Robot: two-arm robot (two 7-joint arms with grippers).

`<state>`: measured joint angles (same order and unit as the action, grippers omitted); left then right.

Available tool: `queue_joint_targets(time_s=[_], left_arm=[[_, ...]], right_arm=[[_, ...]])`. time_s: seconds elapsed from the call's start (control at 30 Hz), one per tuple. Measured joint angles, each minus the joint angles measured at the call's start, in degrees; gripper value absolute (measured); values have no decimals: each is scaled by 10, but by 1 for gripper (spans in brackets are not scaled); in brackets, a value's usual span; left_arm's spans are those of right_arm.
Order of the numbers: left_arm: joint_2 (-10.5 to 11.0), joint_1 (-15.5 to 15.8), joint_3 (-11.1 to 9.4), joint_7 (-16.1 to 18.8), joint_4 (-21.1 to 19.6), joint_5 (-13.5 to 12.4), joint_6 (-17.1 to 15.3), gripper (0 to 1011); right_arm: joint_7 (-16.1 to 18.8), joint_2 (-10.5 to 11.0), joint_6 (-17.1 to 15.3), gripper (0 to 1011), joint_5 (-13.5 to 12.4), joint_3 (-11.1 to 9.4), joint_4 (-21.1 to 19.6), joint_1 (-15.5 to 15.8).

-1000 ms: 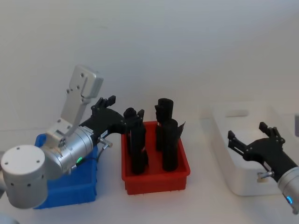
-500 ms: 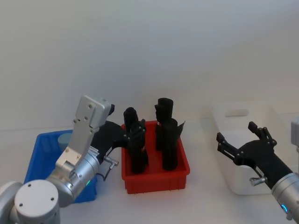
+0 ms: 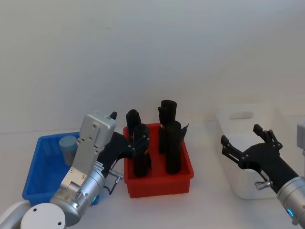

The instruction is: Pick the cotton swabs from the blue box and place them into the white box.

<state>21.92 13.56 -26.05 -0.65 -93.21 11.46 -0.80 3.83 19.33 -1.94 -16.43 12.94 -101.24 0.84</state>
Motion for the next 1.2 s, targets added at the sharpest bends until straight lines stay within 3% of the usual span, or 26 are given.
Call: queue_joint_targets(time_s=[1.2], left_arm=[[0,0,0,0,0,0,0,1004]], right_arm=[[0,0,0,1002,0,0,0,0]])
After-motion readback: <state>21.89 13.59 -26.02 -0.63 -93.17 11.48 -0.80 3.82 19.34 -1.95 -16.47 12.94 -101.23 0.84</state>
